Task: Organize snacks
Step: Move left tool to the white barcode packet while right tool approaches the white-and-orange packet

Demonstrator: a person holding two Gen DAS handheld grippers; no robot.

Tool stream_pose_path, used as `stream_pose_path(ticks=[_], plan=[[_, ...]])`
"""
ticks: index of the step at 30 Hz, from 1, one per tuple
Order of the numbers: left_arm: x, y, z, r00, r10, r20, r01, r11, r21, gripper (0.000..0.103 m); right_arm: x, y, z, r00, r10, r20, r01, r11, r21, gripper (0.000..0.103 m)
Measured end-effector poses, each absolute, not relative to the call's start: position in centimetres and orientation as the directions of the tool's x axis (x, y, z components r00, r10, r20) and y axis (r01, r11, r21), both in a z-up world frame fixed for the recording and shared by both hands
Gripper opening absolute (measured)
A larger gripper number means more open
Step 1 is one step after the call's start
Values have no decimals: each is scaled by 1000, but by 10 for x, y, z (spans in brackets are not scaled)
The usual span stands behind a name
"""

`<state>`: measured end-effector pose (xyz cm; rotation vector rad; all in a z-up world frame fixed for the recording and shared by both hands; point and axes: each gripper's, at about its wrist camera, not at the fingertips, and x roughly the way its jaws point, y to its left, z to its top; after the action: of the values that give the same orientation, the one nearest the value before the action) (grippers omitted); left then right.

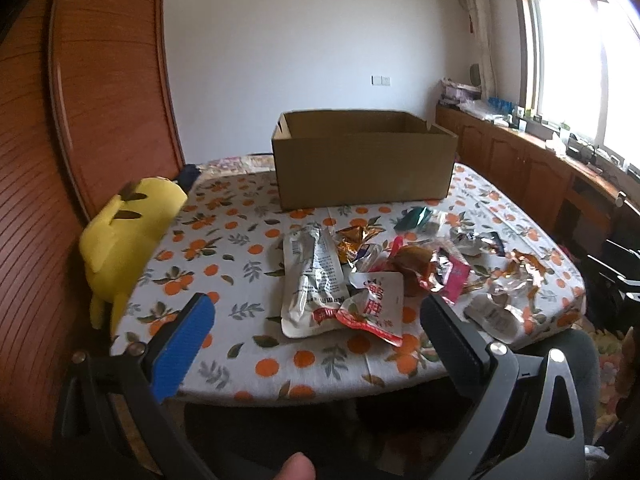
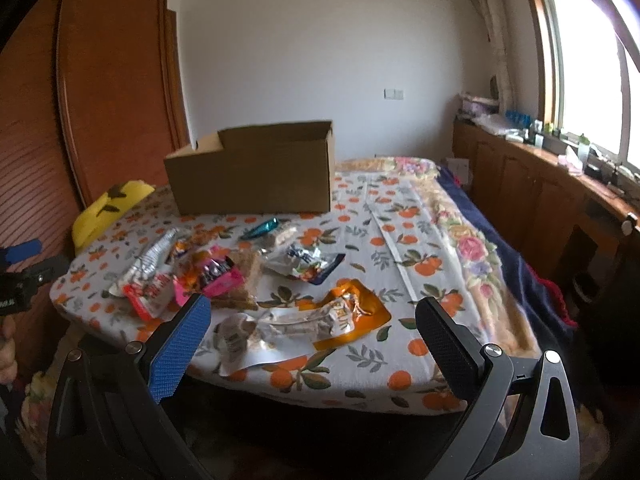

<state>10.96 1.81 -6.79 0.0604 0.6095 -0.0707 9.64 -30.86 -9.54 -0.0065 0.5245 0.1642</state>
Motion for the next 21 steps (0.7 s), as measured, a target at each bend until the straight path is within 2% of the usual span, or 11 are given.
stream_pose_path(ticks=[8, 21], plan=[[147, 20, -87, 786, -79, -613, 121, 992, 27, 103, 124, -312, -124, 807, 183, -561, -179, 982, 64, 103], [208, 39, -105, 708, -179, -683, 170, 982, -80, 99, 145, -307, -154, 729, 254, -635, -220, 966, 133, 102]])
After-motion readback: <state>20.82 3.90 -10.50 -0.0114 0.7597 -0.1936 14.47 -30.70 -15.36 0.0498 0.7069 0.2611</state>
